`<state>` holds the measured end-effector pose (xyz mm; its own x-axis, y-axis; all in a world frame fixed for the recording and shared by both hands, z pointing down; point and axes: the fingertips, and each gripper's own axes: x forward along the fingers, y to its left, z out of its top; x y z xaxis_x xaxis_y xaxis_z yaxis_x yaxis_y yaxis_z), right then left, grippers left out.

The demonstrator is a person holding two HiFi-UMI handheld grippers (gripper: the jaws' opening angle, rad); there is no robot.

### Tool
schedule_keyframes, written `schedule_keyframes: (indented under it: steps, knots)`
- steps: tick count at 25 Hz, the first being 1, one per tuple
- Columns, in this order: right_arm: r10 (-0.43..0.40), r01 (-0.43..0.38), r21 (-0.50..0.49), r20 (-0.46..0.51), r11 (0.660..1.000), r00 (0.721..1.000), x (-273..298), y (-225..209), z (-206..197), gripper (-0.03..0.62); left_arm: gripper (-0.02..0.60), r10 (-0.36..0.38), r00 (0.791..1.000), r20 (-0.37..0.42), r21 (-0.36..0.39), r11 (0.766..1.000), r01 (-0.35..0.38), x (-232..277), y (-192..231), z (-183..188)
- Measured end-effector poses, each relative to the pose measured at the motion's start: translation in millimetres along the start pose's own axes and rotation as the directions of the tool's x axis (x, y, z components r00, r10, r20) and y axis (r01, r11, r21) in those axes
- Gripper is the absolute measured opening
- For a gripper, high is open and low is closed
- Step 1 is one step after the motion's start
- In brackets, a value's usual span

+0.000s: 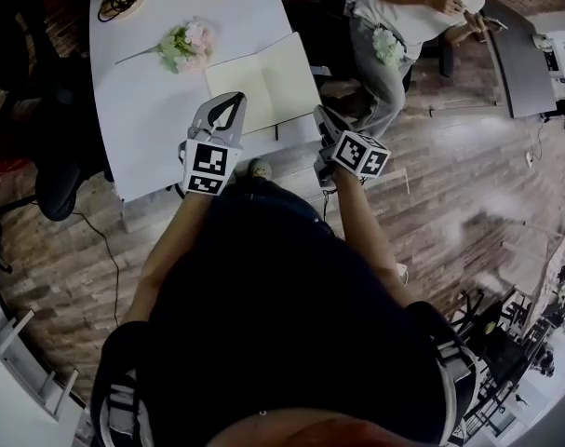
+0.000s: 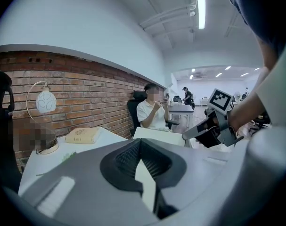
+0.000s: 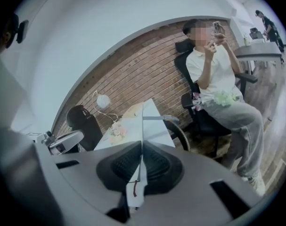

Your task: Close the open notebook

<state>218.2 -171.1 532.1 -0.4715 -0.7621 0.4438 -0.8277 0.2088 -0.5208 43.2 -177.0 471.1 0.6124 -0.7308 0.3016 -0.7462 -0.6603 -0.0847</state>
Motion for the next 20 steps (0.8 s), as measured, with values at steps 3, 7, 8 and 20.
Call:
schedule_keyframes:
  steps: [3,7,8,20]
  knots:
    - [-0.016,0.016,-0.04,0.006,0.999,1.0,-1,9,0,0.021,0.007,-0.009,1.0,0.007,0.008,1.0,0.009,-7,1,-2]
    - [-0.043,0.044,-0.075,0.016,0.996,0.999,-1,16,0,0.021,0.006,-0.01,1.0,0.018,0.012,1.0,0.01,-18,6,-6]
    - [-0.052,0.053,-0.083,0.02,0.995,0.998,-1,18,1,0.021,0.007,-0.01,1.0,0.019,0.013,1.0,0.01,-20,8,-7]
    - [-0.129,0.134,-0.23,0.038,0.964,0.991,0,52,-1,0.021,0.006,-0.014,0.999,0.032,0.008,1.0,0.014,-44,20,-19]
